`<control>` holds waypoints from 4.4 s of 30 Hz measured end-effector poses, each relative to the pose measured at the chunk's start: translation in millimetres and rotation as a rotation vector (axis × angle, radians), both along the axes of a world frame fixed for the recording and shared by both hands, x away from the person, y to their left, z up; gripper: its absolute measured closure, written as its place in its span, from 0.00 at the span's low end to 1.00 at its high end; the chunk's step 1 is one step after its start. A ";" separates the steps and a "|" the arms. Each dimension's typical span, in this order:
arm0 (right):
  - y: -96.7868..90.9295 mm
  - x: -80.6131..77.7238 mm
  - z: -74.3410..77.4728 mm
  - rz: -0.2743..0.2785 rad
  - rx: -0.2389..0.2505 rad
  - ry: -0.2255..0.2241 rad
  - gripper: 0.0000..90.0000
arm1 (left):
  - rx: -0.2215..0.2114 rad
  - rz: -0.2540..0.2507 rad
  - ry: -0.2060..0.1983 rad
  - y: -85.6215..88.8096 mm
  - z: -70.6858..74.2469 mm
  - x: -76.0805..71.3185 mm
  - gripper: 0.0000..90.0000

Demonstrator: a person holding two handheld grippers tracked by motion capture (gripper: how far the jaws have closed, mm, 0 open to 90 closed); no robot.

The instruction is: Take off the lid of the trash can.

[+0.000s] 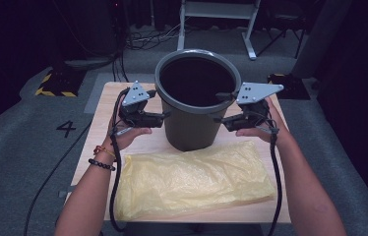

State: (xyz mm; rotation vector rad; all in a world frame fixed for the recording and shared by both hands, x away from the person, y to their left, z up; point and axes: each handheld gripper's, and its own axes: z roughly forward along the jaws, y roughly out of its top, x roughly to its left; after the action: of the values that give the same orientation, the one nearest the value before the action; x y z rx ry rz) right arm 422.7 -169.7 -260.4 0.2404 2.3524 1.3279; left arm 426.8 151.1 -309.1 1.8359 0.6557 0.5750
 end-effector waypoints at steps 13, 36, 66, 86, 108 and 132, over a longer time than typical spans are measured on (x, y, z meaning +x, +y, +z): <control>25.5 26.1 4.3 0.049 -0.079 0.135 0.46 | -0.013 -0.002 -0.031 -2.3 4.7 -1.6 0.18; 47.1 27.4 4.9 0.086 -0.179 0.155 0.51 | 0.031 0.020 -0.024 -6.4 6.0 -2.6 0.20; 60.9 26.0 6.5 0.136 -0.223 0.171 0.55 | 0.069 0.090 -0.014 -3.4 9.8 2.1 0.19; 56.7 30.9 17.3 0.120 -0.162 0.148 0.81 | 0.036 0.061 -0.059 -11.1 18.2 -0.6 0.20; 63.5 29.6 27.8 0.153 -0.220 0.101 0.84 | 0.003 0.193 -0.044 19.5 20.7 29.5 0.22; 66.7 26.9 33.1 0.133 -0.254 0.049 0.85 | 0.012 0.324 -0.037 22.2 22.0 59.1 0.29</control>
State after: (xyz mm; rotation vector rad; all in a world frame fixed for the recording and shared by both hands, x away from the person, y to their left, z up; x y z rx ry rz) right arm 449.5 -103.0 -227.3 0.0408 2.5863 1.0746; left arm 485.9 173.3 -287.1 1.7368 0.9345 0.8237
